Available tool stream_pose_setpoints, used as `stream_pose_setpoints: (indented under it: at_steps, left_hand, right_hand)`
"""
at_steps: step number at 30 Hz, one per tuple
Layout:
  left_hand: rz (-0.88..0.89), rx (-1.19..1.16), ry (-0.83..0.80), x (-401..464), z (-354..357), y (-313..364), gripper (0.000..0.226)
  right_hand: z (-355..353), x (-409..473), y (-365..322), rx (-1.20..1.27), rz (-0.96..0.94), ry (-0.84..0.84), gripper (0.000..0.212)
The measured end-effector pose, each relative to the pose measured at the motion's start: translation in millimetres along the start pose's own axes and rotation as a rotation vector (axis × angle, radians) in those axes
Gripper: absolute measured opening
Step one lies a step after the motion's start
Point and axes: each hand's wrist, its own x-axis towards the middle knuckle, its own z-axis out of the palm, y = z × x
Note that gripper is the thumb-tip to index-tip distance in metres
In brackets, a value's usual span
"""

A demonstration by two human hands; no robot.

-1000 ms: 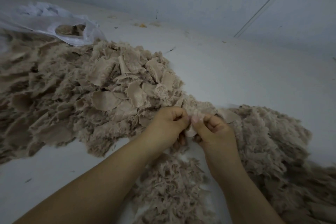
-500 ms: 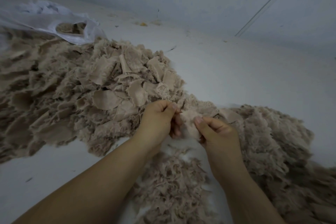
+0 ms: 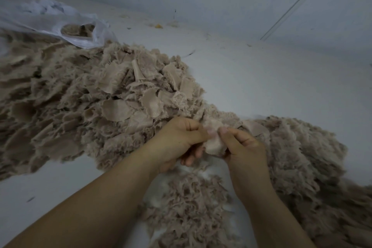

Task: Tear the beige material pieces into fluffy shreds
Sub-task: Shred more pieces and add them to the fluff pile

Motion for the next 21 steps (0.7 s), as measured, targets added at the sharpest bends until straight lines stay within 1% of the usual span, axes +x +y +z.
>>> stream_pose_setpoints:
  at_steps: [1,2,3,5,6,7,8,9,10,11,13,15,16,18,19,21]
  left_hand:
    - [-0.011,0.046,-0.023,0,-1,0,0.031]
    - [-0.001,0.044,-0.006,0,0,1,0.032]
    - [0.043,-0.045,0.055,1,0,4,0.032]
    - [0.242,-0.363,0.250,3,-5,12,0.025]
    - [0.355,-0.474,0.323,5,-10,16,0.019]
    - [0.436,-0.519,0.350,7,-13,20,0.012]
    - [0.465,-0.499,0.359,11,-14,21,0.017]
    - [0.438,-0.400,0.365,13,-13,20,0.027]
    - [0.372,-0.193,0.378,16,-9,16,0.032]
    - [0.304,0.090,0.377,19,-3,12,0.032]
    - [0.225,0.660,0.304,26,7,5,0.027]
    - [0.236,1.031,0.196,35,14,3,0.027]
    - [0.242,1.170,0.163,38,17,5,0.026]
    - [0.273,1.365,0.176,42,21,9,0.015]
    - [0.281,1.426,0.176,43,22,9,0.008]
    - [0.317,1.457,0.139,42,24,8,0.012]
  right_hand:
    - [0,0,0,0.000,0.004,0.019,0.019]
    - [-1,1,1,0.019,0.015,0.044,0.019]
    - [-2,1,1,0.059,0.032,0.066,0.020]
    - [-4,3,1,0.150,0.060,0.110,0.026]
    - [-4,4,1,0.183,0.073,0.130,0.027]
    - [-4,5,1,0.204,0.081,0.143,0.026]
    - [-4,5,2,0.220,0.083,0.148,0.023]
    - [-3,6,2,0.245,0.085,0.147,0.021]
    - [-2,5,2,0.284,0.087,0.142,0.020]
    - [0,6,1,0.336,0.089,0.136,0.020]
    - [0,7,-2,0.448,0.098,0.121,0.022]
    - [0,9,-5,0.524,0.123,0.093,0.027]
    - [1,9,-5,0.536,0.142,0.076,0.032]
    - [3,10,-6,0.534,0.188,0.063,0.043]
    - [3,11,-5,0.532,0.211,0.071,0.047]
    - [2,13,-3,0.527,0.238,0.101,0.051]
